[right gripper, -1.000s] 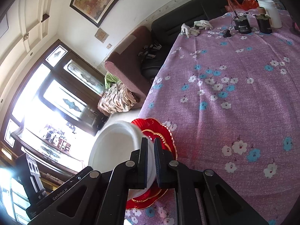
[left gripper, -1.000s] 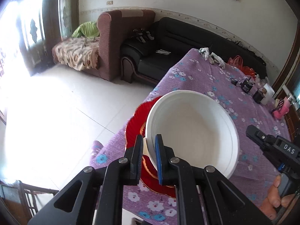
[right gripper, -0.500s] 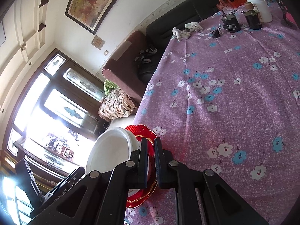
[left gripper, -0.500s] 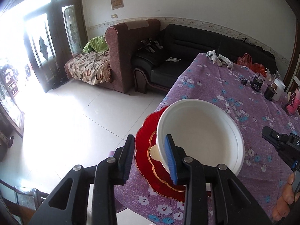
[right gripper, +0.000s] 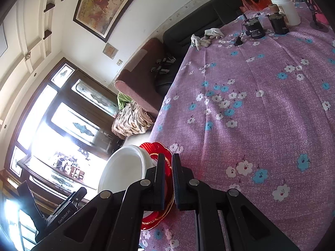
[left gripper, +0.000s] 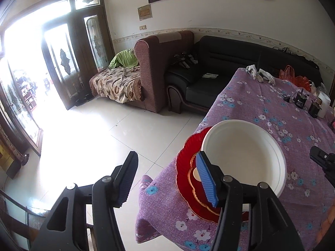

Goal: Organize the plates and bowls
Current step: 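Open both tools to release the white bowl rim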

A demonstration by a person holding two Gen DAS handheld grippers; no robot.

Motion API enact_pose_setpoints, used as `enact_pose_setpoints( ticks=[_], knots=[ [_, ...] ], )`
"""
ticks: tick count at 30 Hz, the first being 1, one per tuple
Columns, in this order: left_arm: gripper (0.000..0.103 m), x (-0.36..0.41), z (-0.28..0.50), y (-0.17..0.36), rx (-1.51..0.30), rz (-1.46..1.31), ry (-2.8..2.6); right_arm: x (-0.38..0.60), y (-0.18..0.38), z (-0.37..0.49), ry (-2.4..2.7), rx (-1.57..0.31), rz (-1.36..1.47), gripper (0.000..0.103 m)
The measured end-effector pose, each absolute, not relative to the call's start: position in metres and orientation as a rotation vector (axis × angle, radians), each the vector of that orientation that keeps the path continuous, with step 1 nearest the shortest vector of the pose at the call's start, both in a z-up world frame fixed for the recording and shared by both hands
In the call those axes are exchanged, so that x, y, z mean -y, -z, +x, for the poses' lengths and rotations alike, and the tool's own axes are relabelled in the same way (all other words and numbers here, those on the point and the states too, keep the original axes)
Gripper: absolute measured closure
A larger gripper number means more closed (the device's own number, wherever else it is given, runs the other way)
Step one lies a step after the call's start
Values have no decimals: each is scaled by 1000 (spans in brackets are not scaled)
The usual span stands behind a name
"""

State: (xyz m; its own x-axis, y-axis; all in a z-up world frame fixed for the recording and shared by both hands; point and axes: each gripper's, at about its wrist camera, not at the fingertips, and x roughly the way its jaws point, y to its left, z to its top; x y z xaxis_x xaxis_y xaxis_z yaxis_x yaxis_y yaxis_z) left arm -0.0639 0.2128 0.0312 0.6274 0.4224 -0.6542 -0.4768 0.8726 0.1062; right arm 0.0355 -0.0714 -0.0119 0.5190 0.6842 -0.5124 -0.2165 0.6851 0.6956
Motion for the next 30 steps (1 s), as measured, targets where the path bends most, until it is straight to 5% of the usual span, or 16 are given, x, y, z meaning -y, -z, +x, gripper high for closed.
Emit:
enact_pose_setpoints(
  ticks=[5, 30],
  knots=[
    [28, -222, -73, -36, -701, -76, -567, 74, 11, 35, -577, -863, 617, 93],
    [6, -178, -101, -72, -532, -99, -412, 74, -26, -22, -658, -667, 416, 93]
  ],
)
